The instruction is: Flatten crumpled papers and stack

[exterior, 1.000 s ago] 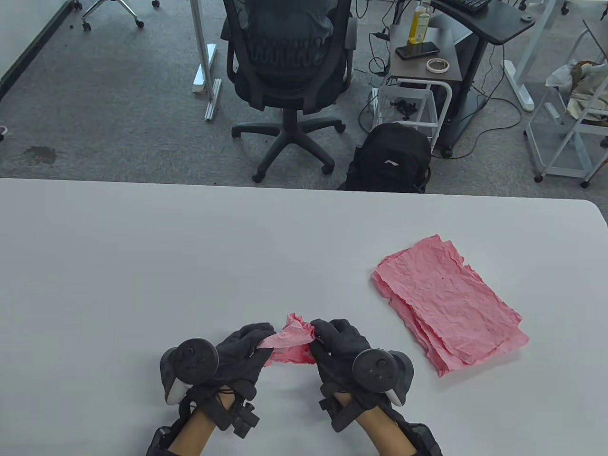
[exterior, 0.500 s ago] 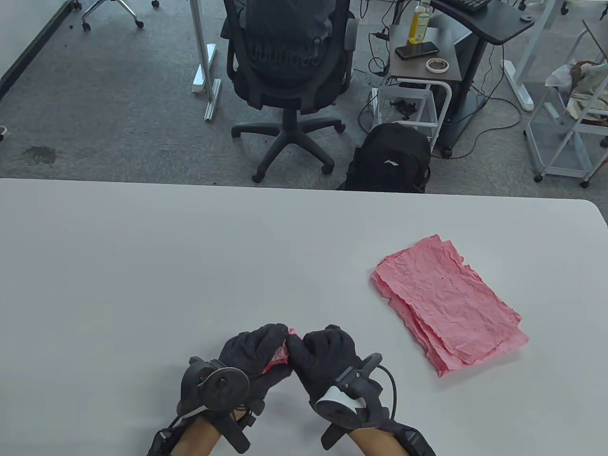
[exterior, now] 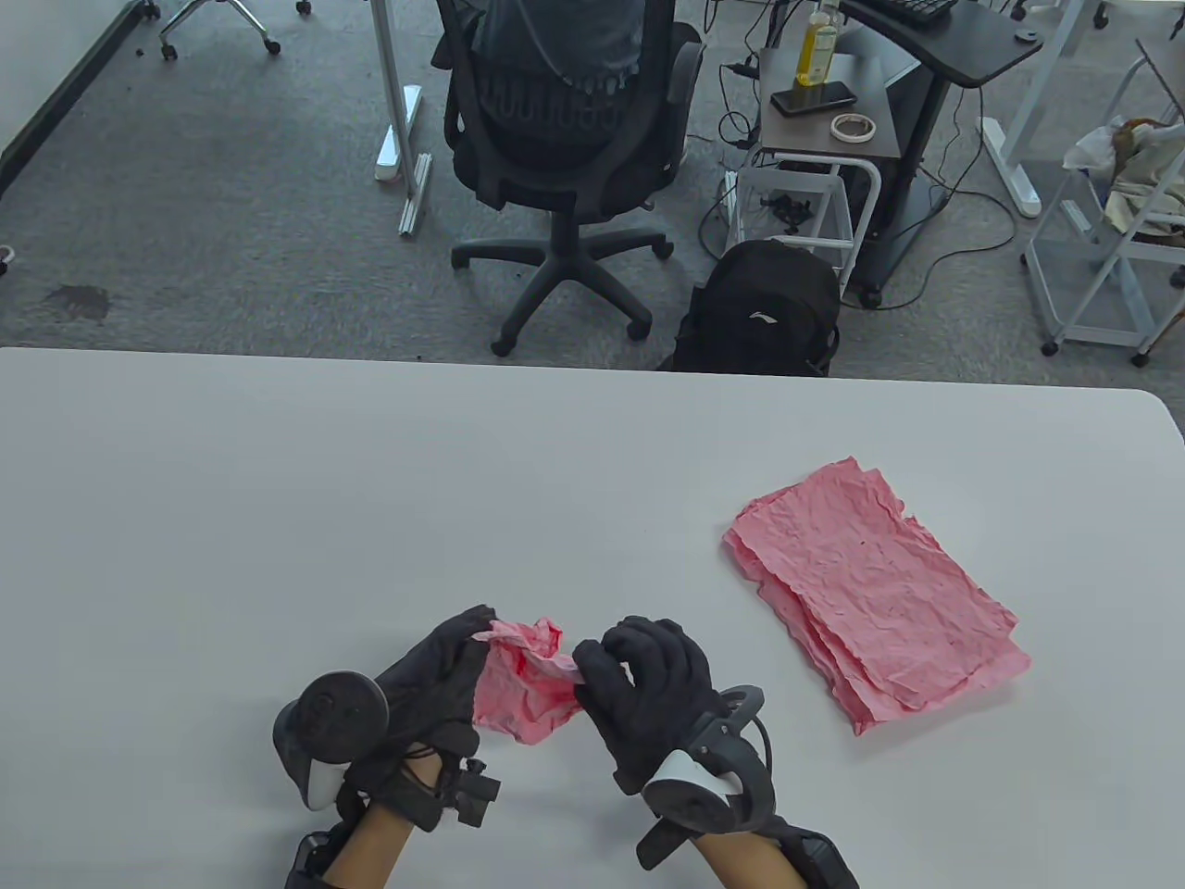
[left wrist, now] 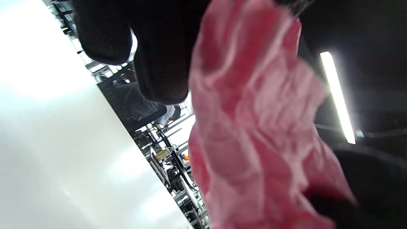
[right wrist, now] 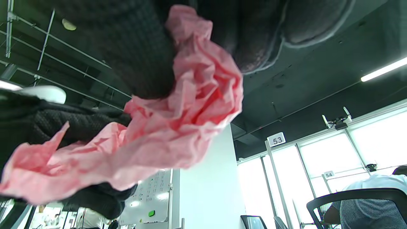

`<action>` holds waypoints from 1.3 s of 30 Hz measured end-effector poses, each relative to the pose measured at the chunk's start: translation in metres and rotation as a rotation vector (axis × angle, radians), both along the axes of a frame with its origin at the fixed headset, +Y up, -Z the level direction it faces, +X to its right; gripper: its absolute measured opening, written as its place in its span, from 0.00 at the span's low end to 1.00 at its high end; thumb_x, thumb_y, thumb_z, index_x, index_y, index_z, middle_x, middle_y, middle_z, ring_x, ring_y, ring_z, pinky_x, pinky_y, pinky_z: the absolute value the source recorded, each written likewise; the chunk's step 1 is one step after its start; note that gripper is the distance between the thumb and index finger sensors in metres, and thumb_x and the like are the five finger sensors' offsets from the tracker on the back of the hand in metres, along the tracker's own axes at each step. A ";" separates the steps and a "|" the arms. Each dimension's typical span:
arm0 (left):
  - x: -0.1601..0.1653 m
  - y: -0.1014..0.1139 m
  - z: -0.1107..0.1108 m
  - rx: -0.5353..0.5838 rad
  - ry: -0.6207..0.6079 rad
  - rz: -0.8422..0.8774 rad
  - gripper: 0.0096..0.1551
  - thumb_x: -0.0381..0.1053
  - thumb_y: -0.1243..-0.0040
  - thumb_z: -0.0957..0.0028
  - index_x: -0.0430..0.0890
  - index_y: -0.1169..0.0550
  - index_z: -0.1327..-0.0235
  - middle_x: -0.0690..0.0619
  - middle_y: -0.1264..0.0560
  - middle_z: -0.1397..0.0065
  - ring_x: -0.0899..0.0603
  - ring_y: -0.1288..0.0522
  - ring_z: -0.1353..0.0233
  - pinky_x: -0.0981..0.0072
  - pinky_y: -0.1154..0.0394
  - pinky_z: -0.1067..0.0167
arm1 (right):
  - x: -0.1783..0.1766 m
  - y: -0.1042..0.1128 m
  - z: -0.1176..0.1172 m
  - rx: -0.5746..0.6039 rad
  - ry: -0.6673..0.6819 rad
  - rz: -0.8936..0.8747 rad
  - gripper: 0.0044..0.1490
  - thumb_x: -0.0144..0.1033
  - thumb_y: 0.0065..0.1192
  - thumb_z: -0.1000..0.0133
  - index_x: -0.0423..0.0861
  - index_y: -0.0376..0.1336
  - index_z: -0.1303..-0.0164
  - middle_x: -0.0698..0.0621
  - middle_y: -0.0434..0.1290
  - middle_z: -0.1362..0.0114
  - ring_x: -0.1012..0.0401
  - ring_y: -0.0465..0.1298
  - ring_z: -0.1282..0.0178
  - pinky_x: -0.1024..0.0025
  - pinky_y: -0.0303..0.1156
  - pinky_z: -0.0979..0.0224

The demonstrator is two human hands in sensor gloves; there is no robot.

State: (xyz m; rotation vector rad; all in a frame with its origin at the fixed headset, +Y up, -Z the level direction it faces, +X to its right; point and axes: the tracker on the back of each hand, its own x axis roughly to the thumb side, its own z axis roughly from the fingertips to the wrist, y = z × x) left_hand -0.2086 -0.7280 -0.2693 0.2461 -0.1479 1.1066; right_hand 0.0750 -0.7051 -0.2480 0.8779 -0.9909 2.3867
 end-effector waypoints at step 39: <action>0.012 0.017 0.002 0.198 -0.251 -0.157 0.20 0.53 0.41 0.39 0.67 0.24 0.34 0.62 0.26 0.31 0.49 0.21 0.32 0.43 0.35 0.22 | 0.029 0.003 -0.031 -0.422 0.262 -0.106 0.60 0.53 0.76 0.49 0.53 0.42 0.18 0.40 0.47 0.13 0.37 0.44 0.15 0.27 0.42 0.24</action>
